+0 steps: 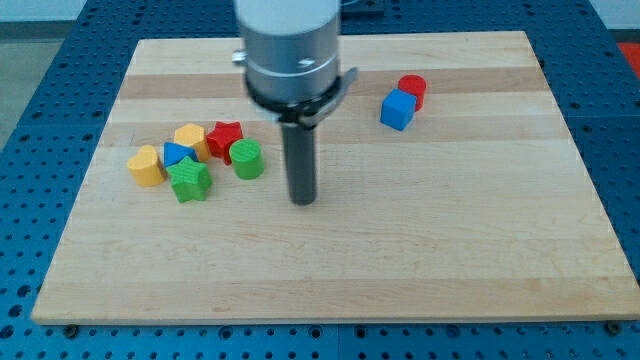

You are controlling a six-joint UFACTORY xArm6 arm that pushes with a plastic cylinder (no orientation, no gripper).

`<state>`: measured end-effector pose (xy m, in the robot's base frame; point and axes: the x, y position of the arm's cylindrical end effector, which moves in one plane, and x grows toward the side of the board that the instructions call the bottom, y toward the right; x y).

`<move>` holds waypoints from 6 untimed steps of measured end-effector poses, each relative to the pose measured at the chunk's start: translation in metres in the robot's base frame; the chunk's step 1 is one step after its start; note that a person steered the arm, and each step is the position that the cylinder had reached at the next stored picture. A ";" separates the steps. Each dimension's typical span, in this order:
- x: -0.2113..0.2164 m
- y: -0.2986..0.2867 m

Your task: Push green star closer to the green circle

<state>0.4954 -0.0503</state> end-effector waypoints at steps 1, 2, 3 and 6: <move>0.012 -0.038; 0.013 -0.071; 0.025 -0.115; -0.006 -0.153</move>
